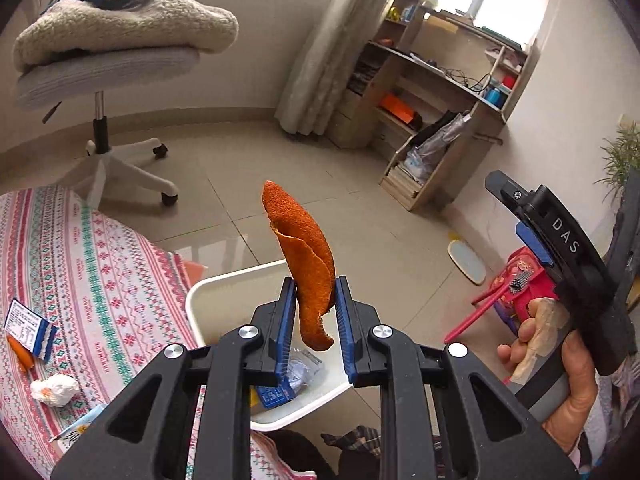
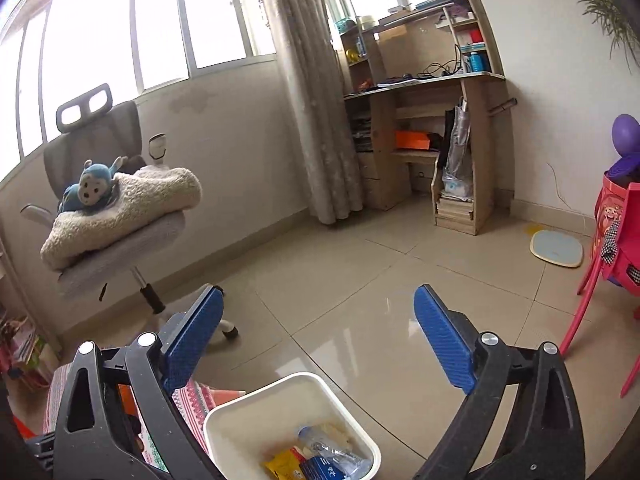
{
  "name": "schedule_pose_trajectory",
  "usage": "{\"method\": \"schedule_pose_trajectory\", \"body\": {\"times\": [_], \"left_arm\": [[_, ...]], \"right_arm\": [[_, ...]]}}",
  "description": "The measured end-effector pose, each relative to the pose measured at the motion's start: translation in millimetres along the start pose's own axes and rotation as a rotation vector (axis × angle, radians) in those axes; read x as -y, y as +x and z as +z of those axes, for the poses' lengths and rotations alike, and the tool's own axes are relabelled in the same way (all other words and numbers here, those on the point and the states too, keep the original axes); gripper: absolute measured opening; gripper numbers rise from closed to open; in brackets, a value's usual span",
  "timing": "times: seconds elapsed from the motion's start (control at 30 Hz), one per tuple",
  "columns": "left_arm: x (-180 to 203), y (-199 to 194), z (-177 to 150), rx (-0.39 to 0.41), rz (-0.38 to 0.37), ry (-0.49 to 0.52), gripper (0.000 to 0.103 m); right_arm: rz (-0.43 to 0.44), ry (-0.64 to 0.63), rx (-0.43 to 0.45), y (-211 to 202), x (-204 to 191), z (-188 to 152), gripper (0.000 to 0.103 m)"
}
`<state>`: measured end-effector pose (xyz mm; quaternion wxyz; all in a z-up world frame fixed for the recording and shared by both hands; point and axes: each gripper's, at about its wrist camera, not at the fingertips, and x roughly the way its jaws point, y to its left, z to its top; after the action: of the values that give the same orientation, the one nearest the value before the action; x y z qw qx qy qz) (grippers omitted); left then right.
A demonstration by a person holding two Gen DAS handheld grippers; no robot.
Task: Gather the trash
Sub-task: 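Drop the water bottle into the bin with the right gripper while the left gripper drops the peel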
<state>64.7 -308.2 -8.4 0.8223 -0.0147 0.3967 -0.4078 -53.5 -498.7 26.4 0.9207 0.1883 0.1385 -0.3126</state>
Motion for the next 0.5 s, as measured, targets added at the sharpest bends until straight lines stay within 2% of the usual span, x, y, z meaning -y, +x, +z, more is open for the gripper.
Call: {"method": "schedule_pose_trajectory", "body": {"times": [0.07,0.1,0.13,0.2,0.33,0.5], "left_arm": [[5,12,1,-0.032,-0.027,-0.014,0.022],[6,18,2,-0.048,-0.037,-0.024,0.028],[8,22,2,-0.062,-0.043,-0.033,0.043],[7,26,3,-0.072,-0.046,-0.052,0.055],[-2,21,7,-0.077,-0.040,-0.078,0.061],[-20,-7,12,-0.024,0.080,-0.065,0.070]], "right_arm": [[-0.010,0.018,0.003,0,8,2,0.092],[-0.014,0.027,0.003,1,11,2,0.092],[-0.016,0.034,0.001,1,15,3,0.092],[-0.021,0.042,-0.007,2,18,2,0.092],[-0.023,0.043,-0.026,7,19,0,0.093],[-0.005,0.012,-0.049,11,3,-6,0.094]]}}
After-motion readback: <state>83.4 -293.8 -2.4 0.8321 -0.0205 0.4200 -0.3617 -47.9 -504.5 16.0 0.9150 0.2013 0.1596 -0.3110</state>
